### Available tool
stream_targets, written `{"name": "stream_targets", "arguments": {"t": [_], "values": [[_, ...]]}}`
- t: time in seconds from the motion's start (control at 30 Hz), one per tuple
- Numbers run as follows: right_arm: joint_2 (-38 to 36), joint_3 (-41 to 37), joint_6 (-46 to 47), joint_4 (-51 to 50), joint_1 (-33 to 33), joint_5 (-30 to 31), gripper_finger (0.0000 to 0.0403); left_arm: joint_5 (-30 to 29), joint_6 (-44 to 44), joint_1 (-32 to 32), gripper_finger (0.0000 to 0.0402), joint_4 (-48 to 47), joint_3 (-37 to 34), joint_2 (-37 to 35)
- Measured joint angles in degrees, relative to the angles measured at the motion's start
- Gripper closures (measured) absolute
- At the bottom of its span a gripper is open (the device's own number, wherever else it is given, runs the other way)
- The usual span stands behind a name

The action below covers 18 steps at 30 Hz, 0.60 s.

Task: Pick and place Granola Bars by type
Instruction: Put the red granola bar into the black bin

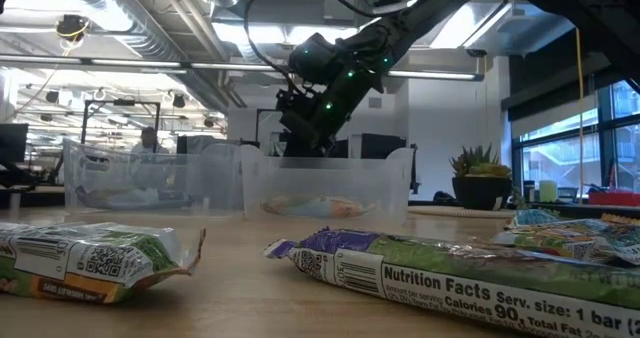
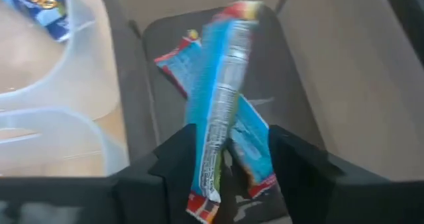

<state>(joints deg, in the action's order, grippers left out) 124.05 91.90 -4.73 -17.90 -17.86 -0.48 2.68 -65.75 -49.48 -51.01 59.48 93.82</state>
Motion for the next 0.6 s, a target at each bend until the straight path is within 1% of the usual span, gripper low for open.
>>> {"name": "stream_targets", "arguments": {"t": [0.13,0.3,0.43,0.6], "values": [[0.0,0.0,0.0,0.0,0.0,0.7,0.0181,2.0,-0.1,0.0,0.0156,0.0,0.0,0.0],[0.0,0.0,0.0,0.1,0.0,0.8,0.0172,2.2,0.7,-0.8,0.0141,0.0,0.0,0.0],[-0.1,0.0,0.6,-0.6,0.0,0.8,0.0172,0.1,1.4,-1.6,0.0127,-0.1,0.0,0.0],[-1.1,0.0,2.9,-1.7,-0.1,0.8,0.0172,-5.3,-0.9,-1.9,0.0116,-0.1,0.0,0.1]]}}
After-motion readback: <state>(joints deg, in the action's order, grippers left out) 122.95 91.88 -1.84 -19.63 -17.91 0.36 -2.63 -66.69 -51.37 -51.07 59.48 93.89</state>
